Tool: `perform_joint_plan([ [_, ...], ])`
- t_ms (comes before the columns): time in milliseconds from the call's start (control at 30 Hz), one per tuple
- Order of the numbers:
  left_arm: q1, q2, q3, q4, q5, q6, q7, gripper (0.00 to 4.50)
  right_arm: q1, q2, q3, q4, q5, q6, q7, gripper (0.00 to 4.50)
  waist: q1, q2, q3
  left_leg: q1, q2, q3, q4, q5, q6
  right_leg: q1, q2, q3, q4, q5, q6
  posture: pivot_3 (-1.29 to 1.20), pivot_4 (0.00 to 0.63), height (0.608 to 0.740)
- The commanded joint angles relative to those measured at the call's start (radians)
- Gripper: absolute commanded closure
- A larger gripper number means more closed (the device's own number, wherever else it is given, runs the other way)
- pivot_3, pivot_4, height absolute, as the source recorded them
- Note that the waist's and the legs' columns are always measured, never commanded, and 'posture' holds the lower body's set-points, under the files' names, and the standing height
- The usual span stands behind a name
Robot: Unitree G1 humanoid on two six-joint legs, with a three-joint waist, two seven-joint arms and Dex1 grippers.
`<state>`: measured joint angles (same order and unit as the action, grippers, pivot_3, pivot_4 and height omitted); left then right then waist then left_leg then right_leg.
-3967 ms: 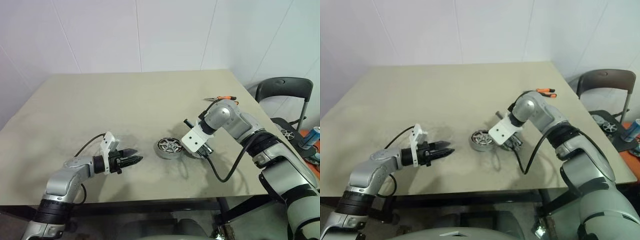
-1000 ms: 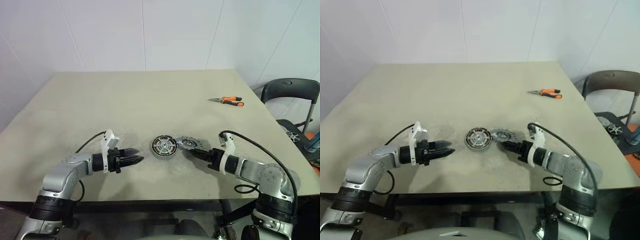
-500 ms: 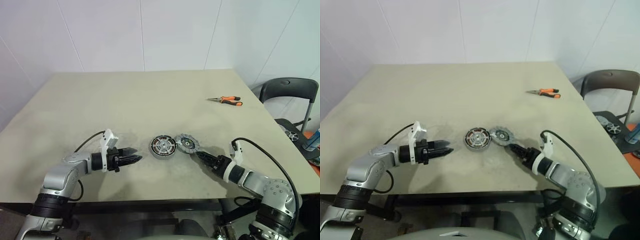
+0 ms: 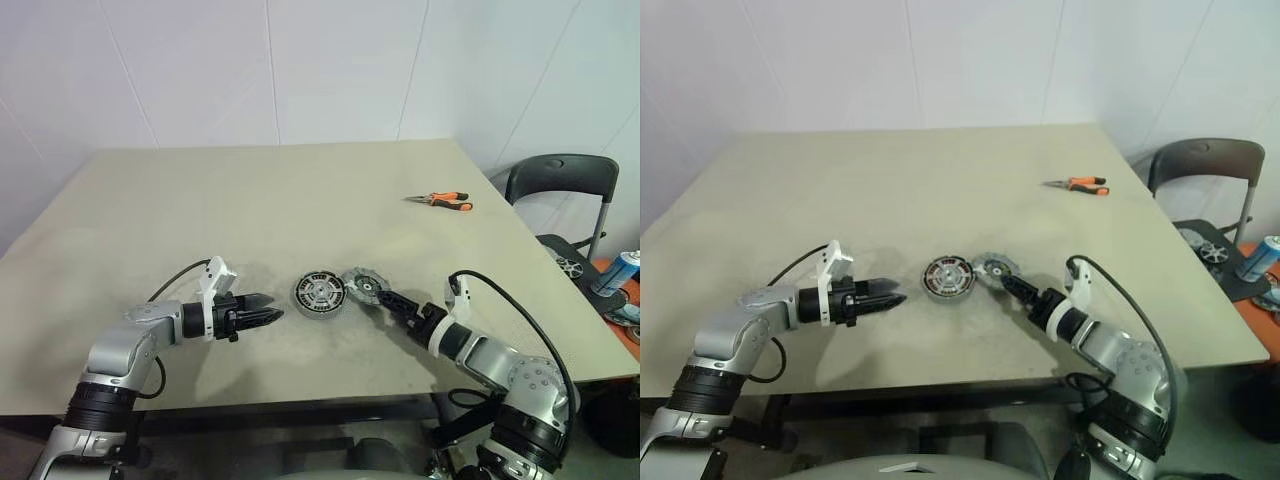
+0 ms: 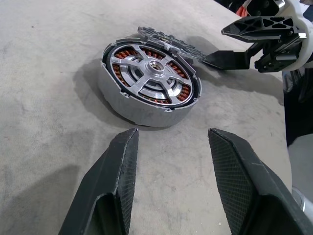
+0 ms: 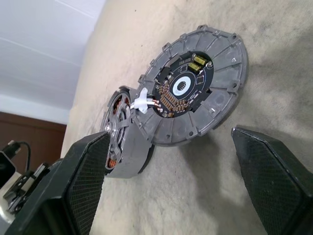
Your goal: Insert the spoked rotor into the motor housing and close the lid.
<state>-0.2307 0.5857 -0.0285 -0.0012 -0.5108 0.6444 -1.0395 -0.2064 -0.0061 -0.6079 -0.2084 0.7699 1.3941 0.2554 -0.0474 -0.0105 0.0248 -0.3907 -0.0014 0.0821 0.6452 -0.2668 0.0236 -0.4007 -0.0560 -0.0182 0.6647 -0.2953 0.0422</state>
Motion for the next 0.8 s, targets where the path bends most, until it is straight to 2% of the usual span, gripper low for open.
perform_joint_plan([
  [33,-0.011,0.001,0.0,-0.011,0.004,-0.013,0.0,2.09,-0.006,0.019,0.046,0.063,-0.051,-0.05,-0.072,0.31,-0.001,-0.001,-0.001,0.0,0.0,0.0,0.0,0.0,0.0,0.0,0.0,0.0,0.0,0.0,0.0,0.0,0.0,0.74],
  [200,-0.006,-0.005,-0.003,-0.016,0.007,-0.013,0.002,2.09,-0.056,0.04,0.089,0.072,-0.037,-0.093,-0.108,0.31,-0.006,-0.001,-0.001,0.003,0.0,0.001,0.0,0.0,0.0,-0.001,-0.003,-0.002,-0.002,0.004,0.005,0.0,0.0,0.74],
  [400,-0.004,-0.018,-0.004,-0.015,0.014,-0.016,0.01,2.09,-0.08,0.006,0.157,0.066,-0.039,-0.147,-0.101,0.31,-0.009,0.001,0.001,0.0,0.001,0.001,0.0,0.0,0.0,-0.005,-0.006,-0.007,-0.002,0.005,0.005,0.0,0.0,0.74],
  [500,-0.003,-0.02,-0.002,-0.013,0.014,-0.017,0.01,2.09,-0.092,-0.001,0.168,0.059,-0.042,-0.187,-0.106,0.96,-0.007,0.001,0.002,-0.002,0.0,0.001,-0.001,0.0,0.0,-0.008,-0.006,-0.007,-0.002,0.005,0.005,0.0,0.0,0.74],
  [633,-0.005,-0.016,0.004,-0.004,0.015,-0.021,0.006,2.09,-0.08,-0.077,0.292,0.001,-0.048,-0.203,-0.022,2.31,0.003,0.005,0.004,-0.007,0.0,0.001,-0.001,0.0,0.002,-0.012,-0.007,-0.007,-0.004,0.005,0.005,0.0,0.0,0.74],
  [800,-0.01,-0.015,0.005,0.009,0.018,-0.027,0.001,2.09,-0.099,-0.199,0.433,-0.054,-0.08,-0.255,0.066,2.31,0.004,0.005,0.004,-0.012,0.0,0.001,-0.001,0.001,0.004,-0.016,-0.007,-0.008,-0.003,0.005,0.005,0.0,0.0,0.74],
])
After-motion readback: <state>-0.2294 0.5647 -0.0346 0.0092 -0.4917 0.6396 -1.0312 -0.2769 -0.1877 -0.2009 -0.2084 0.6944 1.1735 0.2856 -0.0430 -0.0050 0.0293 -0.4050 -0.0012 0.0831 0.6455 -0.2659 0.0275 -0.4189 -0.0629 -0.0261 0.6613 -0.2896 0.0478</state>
